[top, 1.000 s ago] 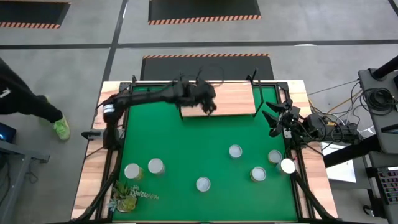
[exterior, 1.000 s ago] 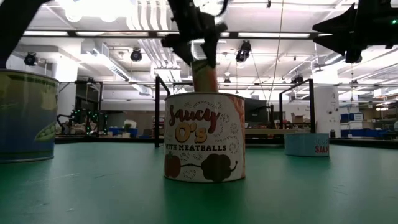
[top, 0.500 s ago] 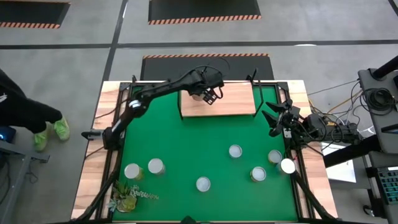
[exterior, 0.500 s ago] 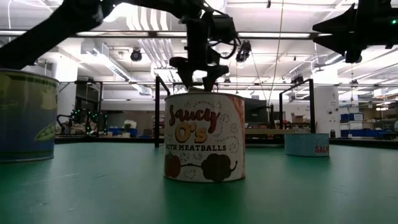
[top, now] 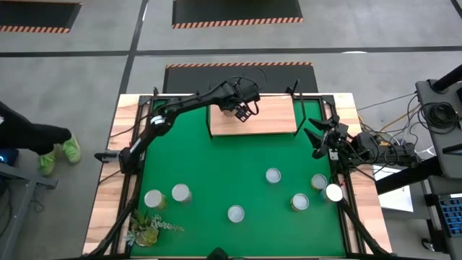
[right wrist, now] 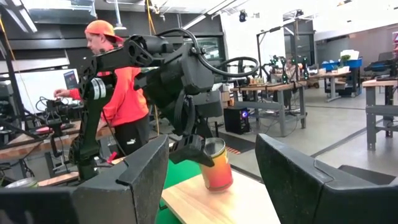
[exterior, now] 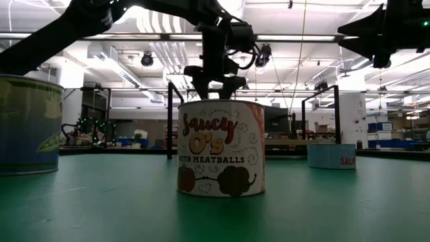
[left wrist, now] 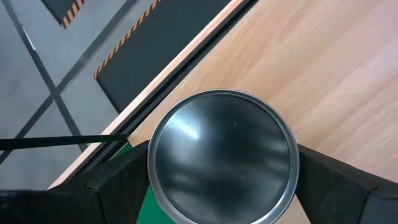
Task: Pick and place cans onto a shelf
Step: Put the canned pineapple on the shelf
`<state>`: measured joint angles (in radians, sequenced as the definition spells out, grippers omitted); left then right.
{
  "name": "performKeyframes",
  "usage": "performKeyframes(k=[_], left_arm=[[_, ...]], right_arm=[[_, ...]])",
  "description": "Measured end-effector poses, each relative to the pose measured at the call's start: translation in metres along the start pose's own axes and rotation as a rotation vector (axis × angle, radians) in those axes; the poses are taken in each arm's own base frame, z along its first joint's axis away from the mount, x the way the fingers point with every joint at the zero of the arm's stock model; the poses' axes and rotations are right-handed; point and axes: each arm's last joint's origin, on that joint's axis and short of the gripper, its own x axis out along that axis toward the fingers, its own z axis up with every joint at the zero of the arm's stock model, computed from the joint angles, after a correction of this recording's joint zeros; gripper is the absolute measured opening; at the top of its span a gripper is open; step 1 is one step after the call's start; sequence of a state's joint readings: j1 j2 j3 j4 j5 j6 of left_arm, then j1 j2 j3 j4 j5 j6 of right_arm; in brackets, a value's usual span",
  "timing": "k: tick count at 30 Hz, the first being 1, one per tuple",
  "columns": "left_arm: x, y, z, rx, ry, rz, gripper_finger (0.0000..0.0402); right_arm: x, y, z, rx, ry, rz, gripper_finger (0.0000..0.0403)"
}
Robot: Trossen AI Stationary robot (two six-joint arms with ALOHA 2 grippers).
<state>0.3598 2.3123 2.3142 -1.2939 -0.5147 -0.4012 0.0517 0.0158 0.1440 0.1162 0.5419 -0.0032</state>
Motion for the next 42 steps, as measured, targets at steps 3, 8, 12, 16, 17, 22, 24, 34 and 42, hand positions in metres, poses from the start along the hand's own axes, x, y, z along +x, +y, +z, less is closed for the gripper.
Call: performKeyframes(k=[3, 8, 12, 16, 17, 22, 24, 34, 42], left_arm=[[0.000, 0.000, 0.000, -0.001, 0.000, 0.000, 0.0335], [0.000, 0.000, 0.000, 0.000, 0.001, 0.001, 0.0348], [0.000, 0.000, -0.001, 0.005, 0.007, 0.003, 0.0362], [-0.004, 0.003, -0.001, 0.045, 0.010, 0.003, 0.0372], [-0.008, 0.004, -0.002, 0.061, 0.012, 0.003, 0.0373], [-0.037, 0.007, -0.006, 0.134, -0.008, -0.015, 0.0373], [-0.043, 0.008, -0.007, 0.161, -0.021, -0.021, 0.0373], [-0.035, 0.013, -0.005, 0.285, 0.013, -0.061, 0.0239], [-0.021, 0.024, 0.001, 0.290, 0.052, -0.142, 0.0015]], right_arm=[[0.000, 0.000, 0.000, 0.000, 0.000, 0.001, 0.0228], [0.000, 0.000, 0.000, 0.000, 0.000, 0.001, 0.0228], [0.000, 0.000, 0.000, 0.000, 0.000, 0.001, 0.0228], [0.000, 0.000, 0.000, 0.000, 0.000, 0.001, 0.0228], [0.000, 0.000, 0.000, -0.001, 0.000, 0.001, 0.0228], [0.000, 0.000, 0.000, -0.010, 0.000, 0.001, 0.0228], [0.000, 0.000, 0.000, -0.009, -0.001, 0.001, 0.0228], [0.000, 0.000, 0.000, -0.010, 0.005, 0.002, 0.0228], [0.000, 0.000, -0.001, -0.024, 0.006, 0.002, 0.0228]])
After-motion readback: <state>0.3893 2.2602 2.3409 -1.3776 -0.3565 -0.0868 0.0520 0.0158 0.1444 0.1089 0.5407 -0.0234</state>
